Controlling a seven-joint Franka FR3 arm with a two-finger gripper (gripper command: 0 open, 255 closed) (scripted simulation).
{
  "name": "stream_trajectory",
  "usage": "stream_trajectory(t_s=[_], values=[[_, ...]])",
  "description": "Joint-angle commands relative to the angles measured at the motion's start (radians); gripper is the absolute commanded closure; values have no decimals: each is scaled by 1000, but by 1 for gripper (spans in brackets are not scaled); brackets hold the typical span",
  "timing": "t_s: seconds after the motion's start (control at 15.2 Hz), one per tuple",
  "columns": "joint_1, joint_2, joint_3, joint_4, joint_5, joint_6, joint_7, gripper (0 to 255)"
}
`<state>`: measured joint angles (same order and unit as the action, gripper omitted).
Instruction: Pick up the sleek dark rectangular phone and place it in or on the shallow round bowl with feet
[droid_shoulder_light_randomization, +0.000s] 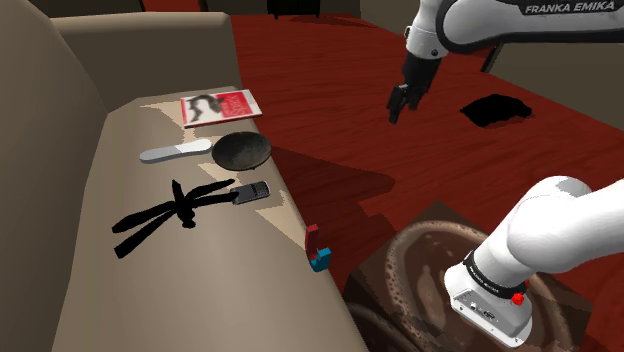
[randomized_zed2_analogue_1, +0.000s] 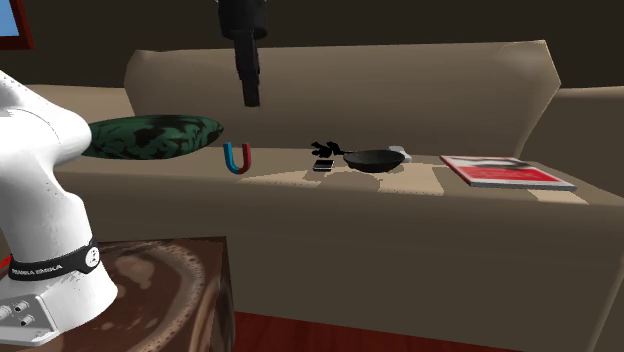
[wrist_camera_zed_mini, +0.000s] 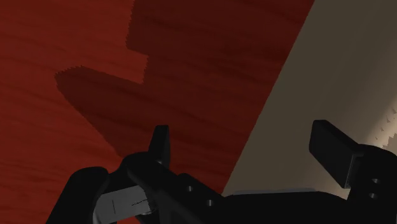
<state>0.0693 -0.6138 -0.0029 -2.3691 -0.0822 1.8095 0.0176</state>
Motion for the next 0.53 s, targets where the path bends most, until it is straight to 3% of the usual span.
stream_trajectory(t_s=[0.0, 0.46], values=[[24, 69, 6, 29, 8, 41, -31, 0], [98, 291, 32, 123, 34, 165, -141, 0]])
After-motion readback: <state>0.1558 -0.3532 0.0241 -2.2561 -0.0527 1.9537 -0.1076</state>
